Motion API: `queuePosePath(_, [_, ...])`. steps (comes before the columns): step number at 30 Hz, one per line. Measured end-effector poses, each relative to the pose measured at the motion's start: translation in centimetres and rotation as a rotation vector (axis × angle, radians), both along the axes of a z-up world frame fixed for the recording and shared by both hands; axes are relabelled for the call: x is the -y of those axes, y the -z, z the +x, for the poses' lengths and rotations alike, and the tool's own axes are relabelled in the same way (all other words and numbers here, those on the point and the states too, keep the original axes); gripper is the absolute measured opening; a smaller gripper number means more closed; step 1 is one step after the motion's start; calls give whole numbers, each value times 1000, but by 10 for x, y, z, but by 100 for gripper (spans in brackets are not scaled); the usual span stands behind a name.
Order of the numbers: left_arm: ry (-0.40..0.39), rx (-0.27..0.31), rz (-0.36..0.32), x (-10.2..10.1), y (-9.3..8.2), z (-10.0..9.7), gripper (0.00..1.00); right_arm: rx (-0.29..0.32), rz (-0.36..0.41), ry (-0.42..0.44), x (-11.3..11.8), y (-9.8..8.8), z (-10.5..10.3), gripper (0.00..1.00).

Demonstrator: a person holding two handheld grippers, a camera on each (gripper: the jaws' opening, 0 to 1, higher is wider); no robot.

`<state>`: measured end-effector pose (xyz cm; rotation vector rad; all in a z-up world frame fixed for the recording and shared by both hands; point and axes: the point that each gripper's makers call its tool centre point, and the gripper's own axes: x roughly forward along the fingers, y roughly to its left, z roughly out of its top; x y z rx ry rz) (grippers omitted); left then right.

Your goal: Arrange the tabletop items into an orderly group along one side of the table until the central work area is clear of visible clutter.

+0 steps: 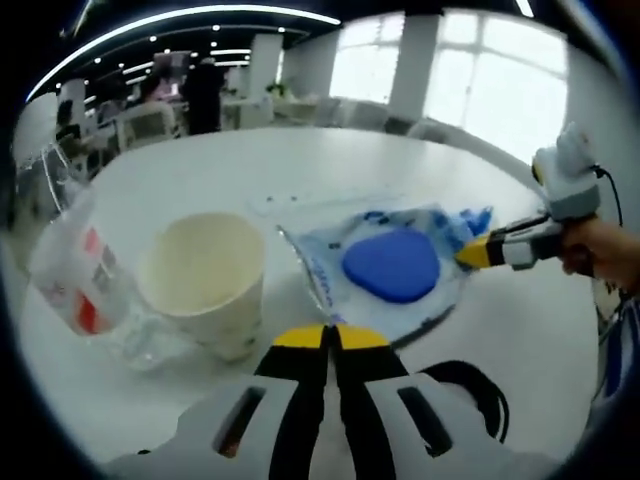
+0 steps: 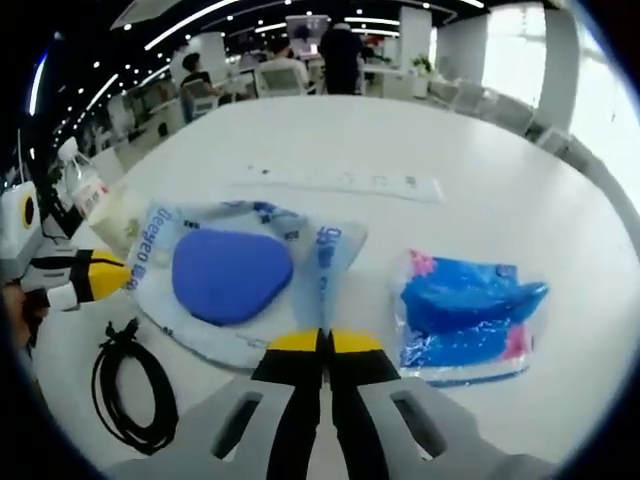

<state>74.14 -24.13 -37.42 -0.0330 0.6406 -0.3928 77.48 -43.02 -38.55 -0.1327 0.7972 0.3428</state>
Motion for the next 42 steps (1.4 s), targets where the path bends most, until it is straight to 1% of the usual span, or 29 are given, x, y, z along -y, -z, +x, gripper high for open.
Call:
queuePosePath(3, [-18,-8,0,-2,4,-1,0,6,5,-4,-2,0,2,2])
queuePosePath(5, [-27,-16,-1,-3,7,-1,0,5,-3,-7,-2,2,2,2])
queuePosePath(7, [-22,-11,11,-3,9,-1,0,4,-14,-9,-2,4,2,3])
queuePosePath(10, [-5,-4,34,-3,10,-1,0,16,-47,-30,-2,4,2,4])
queuePosePath(13, [-7,-1,32,-4,10,-1,0,31,-88,-71,-1,5,3,6])
queuePosePath(16, [-7,2,40,-4,10,-1,1,39,-105,-83,0,4,4,7])
queuePosePath(20, [-3,3,52,-4,7,-2,2,50,-108,-69,3,-3,4,11])
queuePosePath(22, [-5,6,49,-5,5,-3,2,50,-87,-60,3,-6,3,12])
queuePosePath(24, [-13,5,51,-9,2,-4,2,45,-83,-61,3,-9,0,15])
queuePosePath(27, [-12,5,39,-8,-6,-8,8,42,-81,-63,2,-13,-6,20])
queuePosePath(30, [7,18,60,-7,-11,-10,9,63,-97,-69,2,-20,-8,24])
queuePosePath(32, [15,20,65,-7,-15,-14,13,74,-99,-78,2,-26,-10,27])
queuePosePath(34, [20,13,56,-6,-18,-19,17,76,-86,-84,0,-30,-13,30])
queuePosePath(37, [32,11,51,-6,-22,-28,21,73,-77,-103,-4,-35,-22,32])
queuePosePath(39, [27,7,43,-9,-25,-33,25,72,-81,-132,-7,-39,-30,33])
queuePosePath(42, [34,12,42,-10,-30,-42,31,61,-43,-171,-17,-42,-41,39])
